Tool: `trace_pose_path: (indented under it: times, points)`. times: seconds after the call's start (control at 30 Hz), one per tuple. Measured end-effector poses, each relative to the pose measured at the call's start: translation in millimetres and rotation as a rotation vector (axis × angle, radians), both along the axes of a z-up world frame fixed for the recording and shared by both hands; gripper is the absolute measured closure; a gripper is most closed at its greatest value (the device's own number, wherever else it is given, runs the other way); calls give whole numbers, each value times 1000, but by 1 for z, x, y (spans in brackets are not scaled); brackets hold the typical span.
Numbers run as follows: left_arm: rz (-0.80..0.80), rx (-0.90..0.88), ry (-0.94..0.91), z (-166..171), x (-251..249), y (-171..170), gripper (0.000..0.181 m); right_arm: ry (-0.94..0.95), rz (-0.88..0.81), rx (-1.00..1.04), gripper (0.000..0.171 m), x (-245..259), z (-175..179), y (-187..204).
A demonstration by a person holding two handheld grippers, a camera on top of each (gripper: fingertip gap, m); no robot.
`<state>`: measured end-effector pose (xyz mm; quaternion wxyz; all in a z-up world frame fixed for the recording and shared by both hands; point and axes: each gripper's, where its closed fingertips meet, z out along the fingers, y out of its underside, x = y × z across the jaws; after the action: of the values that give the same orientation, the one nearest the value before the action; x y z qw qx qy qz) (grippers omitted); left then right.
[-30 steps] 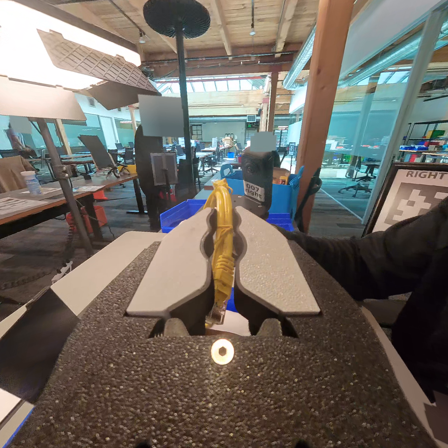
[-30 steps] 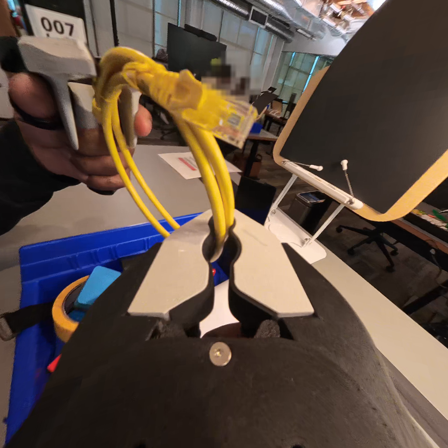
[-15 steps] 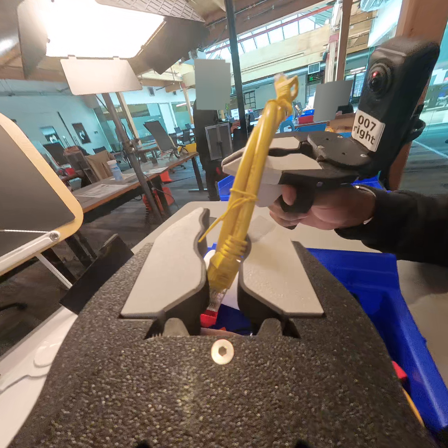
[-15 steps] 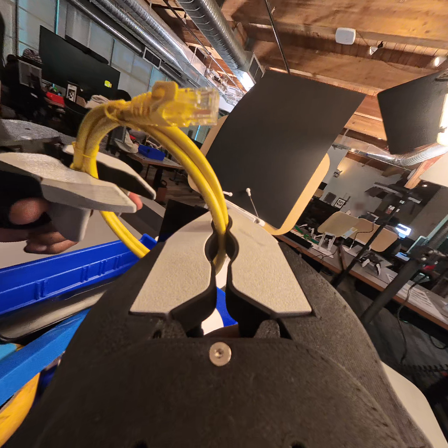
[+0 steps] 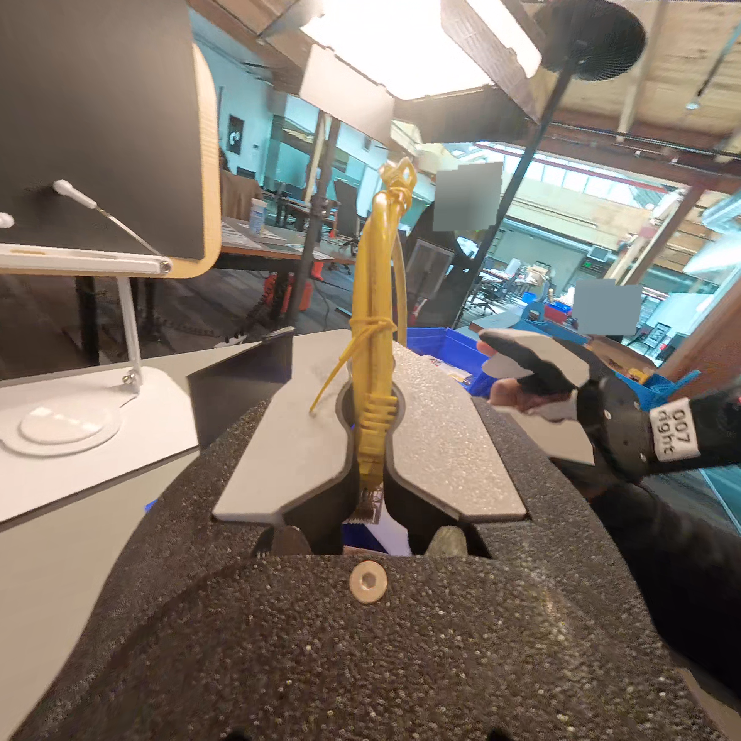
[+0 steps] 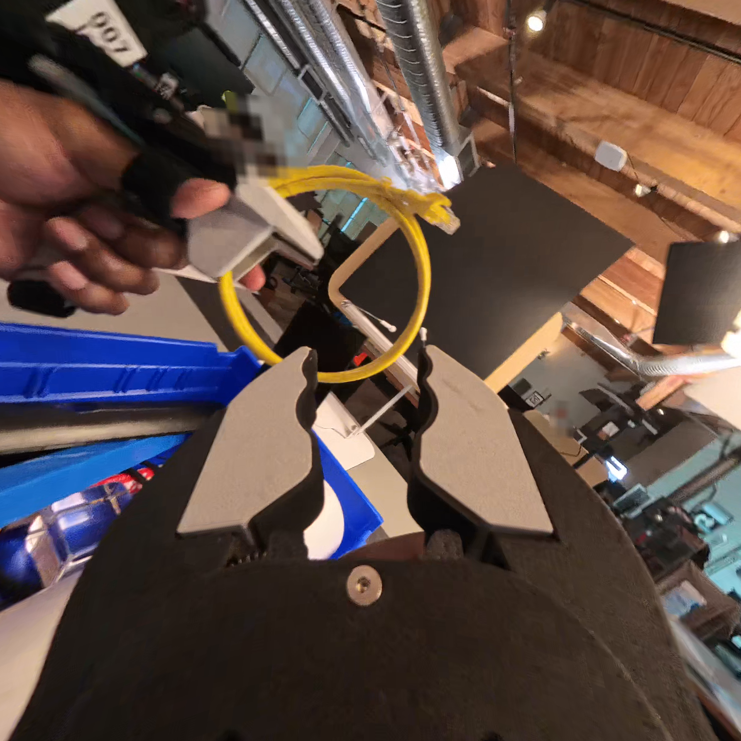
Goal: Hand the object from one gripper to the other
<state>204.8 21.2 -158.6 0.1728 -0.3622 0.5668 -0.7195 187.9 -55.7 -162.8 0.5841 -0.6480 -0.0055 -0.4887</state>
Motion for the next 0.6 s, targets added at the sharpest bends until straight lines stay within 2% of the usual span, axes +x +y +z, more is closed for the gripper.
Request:
trace_pose_path:
  times: [0.13, 0.27, 0.33, 0.4, 0.43, 0.5, 0.6]
  points:
    - [4, 2, 97, -4, -2, -2, 172, -104, 9, -261, 109, -14, -31, 27]
    - [-63, 4, 164, 0, -19, -24, 172, -285, -115, -479, 105, -14, -49, 37]
    - [-135, -22, 196, 2, -30, -38, 172, -360, -223, -517, 120, -7, -46, 34]
    - [-174, -60, 212, 6, -35, -45, 171, -394, -254, -515, 163, -5, -42, 30]
    - [-186, -78, 195, 11, -37, -46, 171, -383, -245, -503, 169, -4, -42, 28]
    - [-188, -51, 149, 13, -36, -45, 164, -322, -191, -467, 171, -5, -42, 28]
    - [-142, 34, 29, 16, -31, -34, 136, -157, -102, -356, 171, -5, -39, 27]
